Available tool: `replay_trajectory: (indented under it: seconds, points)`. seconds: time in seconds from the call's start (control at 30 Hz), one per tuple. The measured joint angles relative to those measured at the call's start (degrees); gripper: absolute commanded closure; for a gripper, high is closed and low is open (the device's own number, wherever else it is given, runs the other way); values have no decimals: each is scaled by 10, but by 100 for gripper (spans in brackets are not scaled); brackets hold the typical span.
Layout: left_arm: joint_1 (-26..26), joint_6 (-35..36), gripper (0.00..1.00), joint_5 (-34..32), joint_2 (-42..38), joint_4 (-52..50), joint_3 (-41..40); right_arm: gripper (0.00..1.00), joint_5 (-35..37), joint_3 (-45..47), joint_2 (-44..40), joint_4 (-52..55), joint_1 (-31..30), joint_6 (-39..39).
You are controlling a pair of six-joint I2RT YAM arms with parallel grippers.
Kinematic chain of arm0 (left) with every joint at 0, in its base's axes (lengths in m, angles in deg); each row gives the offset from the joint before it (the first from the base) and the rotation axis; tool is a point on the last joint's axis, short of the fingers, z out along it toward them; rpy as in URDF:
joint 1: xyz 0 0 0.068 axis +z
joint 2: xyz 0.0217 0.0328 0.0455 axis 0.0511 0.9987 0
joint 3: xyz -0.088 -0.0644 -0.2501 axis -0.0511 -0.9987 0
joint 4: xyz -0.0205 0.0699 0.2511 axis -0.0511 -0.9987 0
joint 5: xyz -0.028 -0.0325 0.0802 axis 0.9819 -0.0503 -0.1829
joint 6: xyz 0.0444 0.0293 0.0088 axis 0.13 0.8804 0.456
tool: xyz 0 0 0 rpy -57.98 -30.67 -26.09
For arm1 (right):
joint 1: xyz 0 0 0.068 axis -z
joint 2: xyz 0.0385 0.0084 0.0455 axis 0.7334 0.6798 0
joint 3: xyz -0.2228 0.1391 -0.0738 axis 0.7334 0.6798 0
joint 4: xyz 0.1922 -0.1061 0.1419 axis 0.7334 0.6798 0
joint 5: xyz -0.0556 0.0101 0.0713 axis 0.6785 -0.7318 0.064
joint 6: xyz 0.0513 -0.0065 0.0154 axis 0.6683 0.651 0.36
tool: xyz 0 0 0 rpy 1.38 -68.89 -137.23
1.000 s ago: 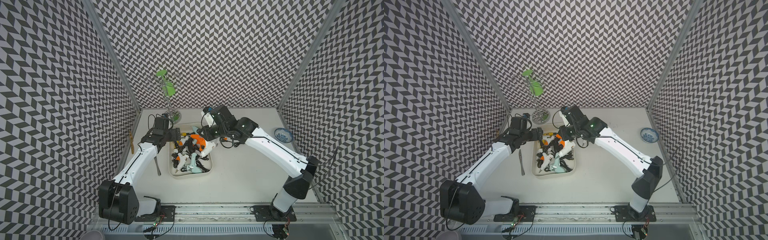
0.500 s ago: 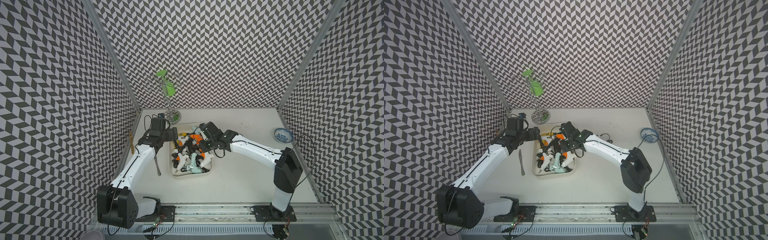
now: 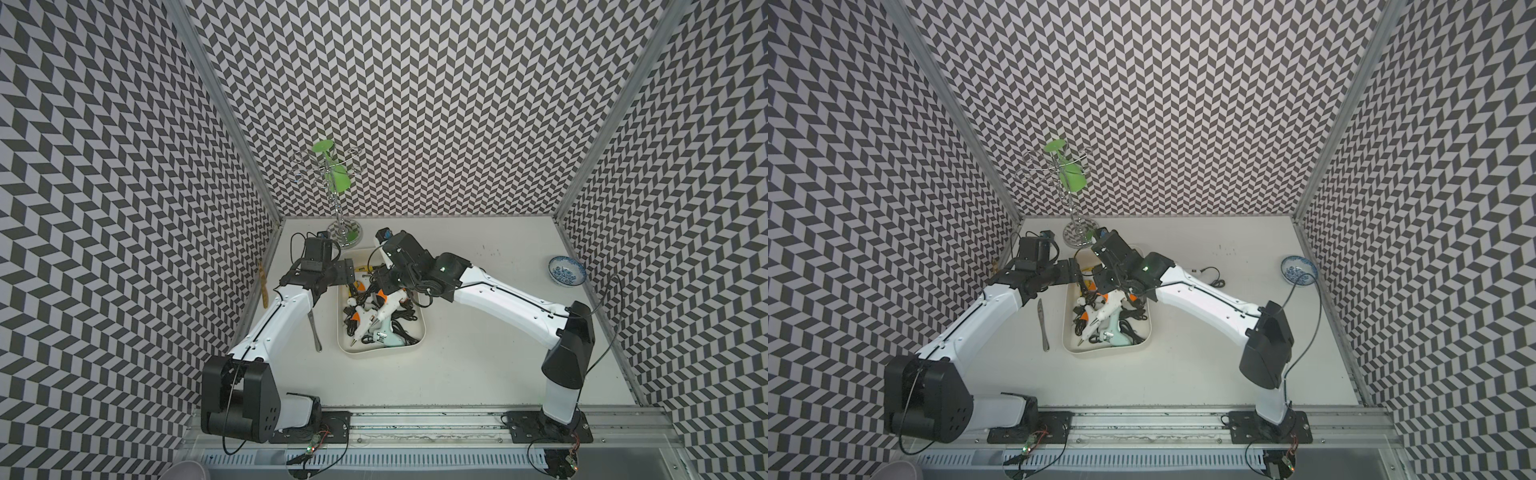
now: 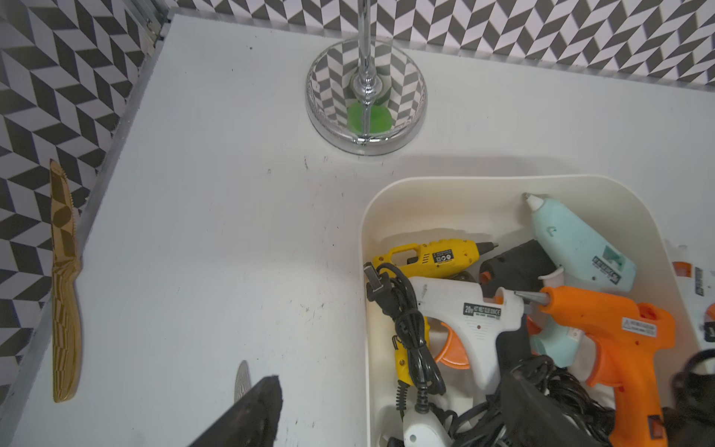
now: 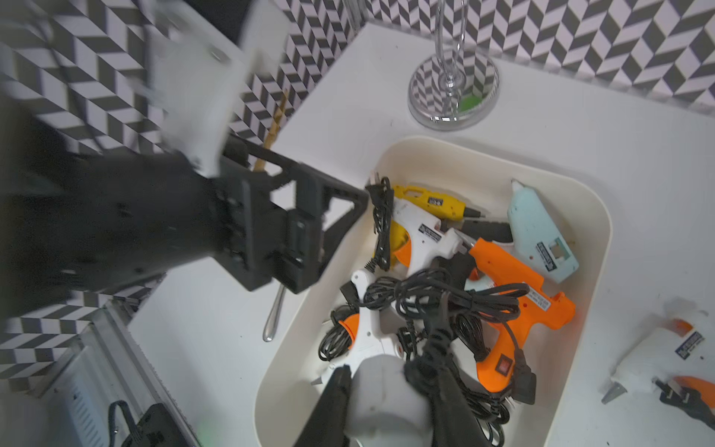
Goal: Put the hot melt glue gun into the storage box
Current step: Place the hot melt adhesive gun in the storage box.
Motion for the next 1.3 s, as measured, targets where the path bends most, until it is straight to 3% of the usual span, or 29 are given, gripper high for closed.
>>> replay_trajectory:
  seconds: [0.13, 0.67, 0.93, 1.17, 1.3]
  points:
    - [10, 0, 7, 0, 0, 1, -14, 100, 1, 16, -5, -24, -8, -2]
    - [17, 0, 9, 22, 14, 11, -23, 100, 45, 220, 41, -89, 10, 70]
    - [13, 0, 10, 33, 35, 12, -36, 63, 81, 238, 41, -116, 10, 87]
    - [4, 0, 10, 40, 41, 12, -37, 43, 100, 205, 40, -88, 16, 77]
    - [0, 0, 11, 46, 48, 12, -37, 38, 100, 193, 27, -82, 20, 61]
